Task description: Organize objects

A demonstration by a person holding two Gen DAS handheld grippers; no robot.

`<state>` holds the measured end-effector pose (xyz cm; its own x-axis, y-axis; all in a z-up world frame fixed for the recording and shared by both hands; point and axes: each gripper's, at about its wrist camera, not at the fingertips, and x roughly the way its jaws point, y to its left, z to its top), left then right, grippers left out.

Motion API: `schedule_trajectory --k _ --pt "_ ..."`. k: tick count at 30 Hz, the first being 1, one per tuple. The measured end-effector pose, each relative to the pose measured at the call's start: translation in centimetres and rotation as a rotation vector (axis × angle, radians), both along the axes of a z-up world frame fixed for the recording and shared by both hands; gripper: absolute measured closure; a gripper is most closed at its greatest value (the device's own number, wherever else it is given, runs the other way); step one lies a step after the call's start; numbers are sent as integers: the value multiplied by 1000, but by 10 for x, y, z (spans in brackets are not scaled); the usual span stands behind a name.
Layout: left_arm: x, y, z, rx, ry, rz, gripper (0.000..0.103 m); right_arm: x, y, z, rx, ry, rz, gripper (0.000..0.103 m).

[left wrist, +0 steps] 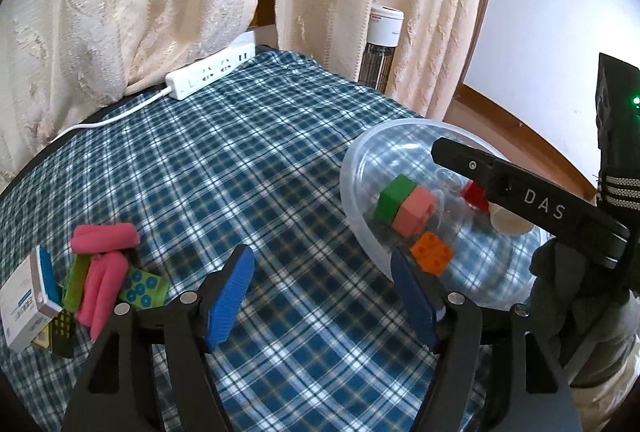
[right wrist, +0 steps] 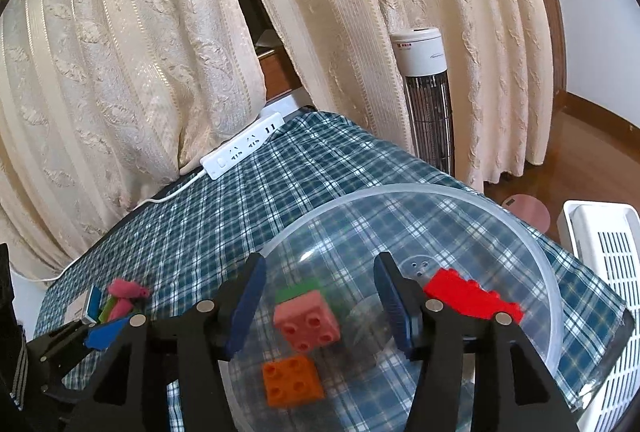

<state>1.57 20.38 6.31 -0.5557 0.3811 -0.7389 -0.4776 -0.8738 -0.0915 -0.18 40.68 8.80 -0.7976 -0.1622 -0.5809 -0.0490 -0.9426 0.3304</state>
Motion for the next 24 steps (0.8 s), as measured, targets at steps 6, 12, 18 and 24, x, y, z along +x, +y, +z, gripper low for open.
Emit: schedule_trajectory --k 6,12,18,24 --pt "1 -17 2 -4 17 35 30 0 -10 3 4 4 5 37" --pt "-1 -45 5 5 23 103 22 4 -21 8 0 23 11 25" --pt "-4 -75 5 6 28 169 22 6 -34 12 4 31 23 21" --pt "-4 -107 8 -5 46 222 22 7 -49 16 17 38 49 21"
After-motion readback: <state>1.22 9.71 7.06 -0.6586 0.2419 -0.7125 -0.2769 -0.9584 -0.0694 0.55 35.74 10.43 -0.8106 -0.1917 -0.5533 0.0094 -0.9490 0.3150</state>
